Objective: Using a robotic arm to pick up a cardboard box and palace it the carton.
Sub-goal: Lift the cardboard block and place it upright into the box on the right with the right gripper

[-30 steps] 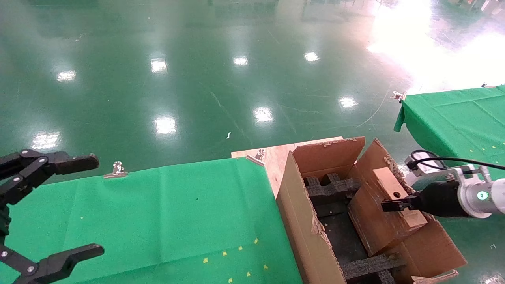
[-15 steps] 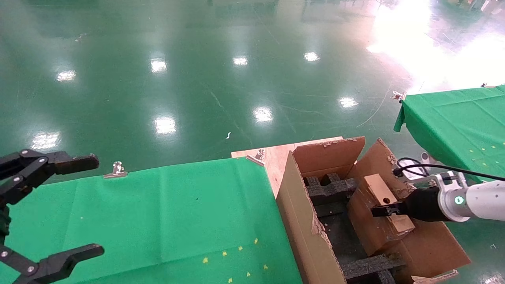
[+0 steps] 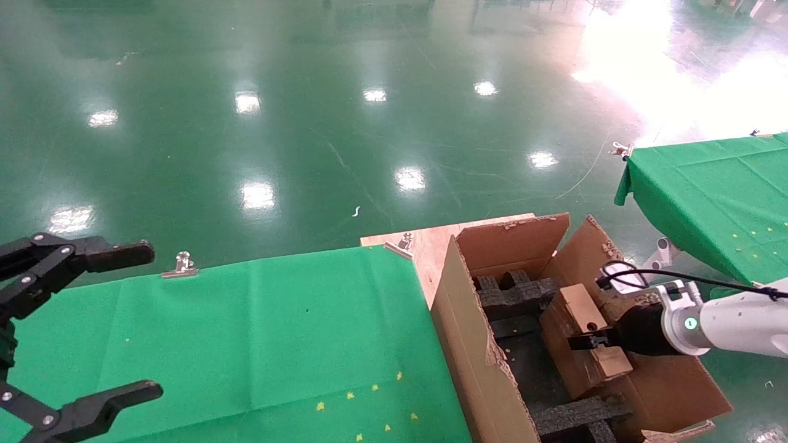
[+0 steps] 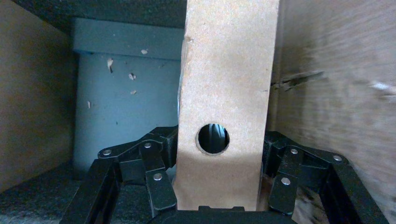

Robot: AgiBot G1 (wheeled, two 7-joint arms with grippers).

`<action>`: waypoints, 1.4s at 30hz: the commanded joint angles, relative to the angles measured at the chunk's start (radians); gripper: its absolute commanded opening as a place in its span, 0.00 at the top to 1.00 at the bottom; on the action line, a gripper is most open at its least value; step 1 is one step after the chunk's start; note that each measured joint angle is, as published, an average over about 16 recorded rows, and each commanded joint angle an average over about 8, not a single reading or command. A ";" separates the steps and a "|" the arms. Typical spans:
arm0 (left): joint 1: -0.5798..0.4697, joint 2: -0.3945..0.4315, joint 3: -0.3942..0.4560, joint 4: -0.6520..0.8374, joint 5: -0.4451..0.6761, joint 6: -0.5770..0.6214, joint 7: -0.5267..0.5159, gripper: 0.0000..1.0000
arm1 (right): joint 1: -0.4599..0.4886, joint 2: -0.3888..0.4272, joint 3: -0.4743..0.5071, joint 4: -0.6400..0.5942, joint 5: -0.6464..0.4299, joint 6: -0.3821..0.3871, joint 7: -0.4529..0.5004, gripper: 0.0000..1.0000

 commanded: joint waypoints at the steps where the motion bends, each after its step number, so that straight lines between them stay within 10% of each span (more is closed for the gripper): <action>1: 0.000 0.000 0.000 0.000 0.000 0.000 0.000 0.00 | -0.013 -0.014 0.002 -0.020 0.008 0.001 -0.011 1.00; 5: 0.000 0.000 0.000 0.000 0.000 0.000 0.000 0.00 | -0.026 -0.033 0.009 -0.052 0.020 -0.001 -0.034 0.96; 13: 0.000 0.000 0.000 0.000 -0.001 0.000 0.000 0.00 | -0.039 -0.052 0.018 -0.087 0.034 -0.005 -0.059 0.02; 42: 0.000 0.000 0.001 0.001 -0.001 0.000 0.001 0.00 | 0.013 -0.007 0.019 -0.039 0.016 0.001 -0.039 0.00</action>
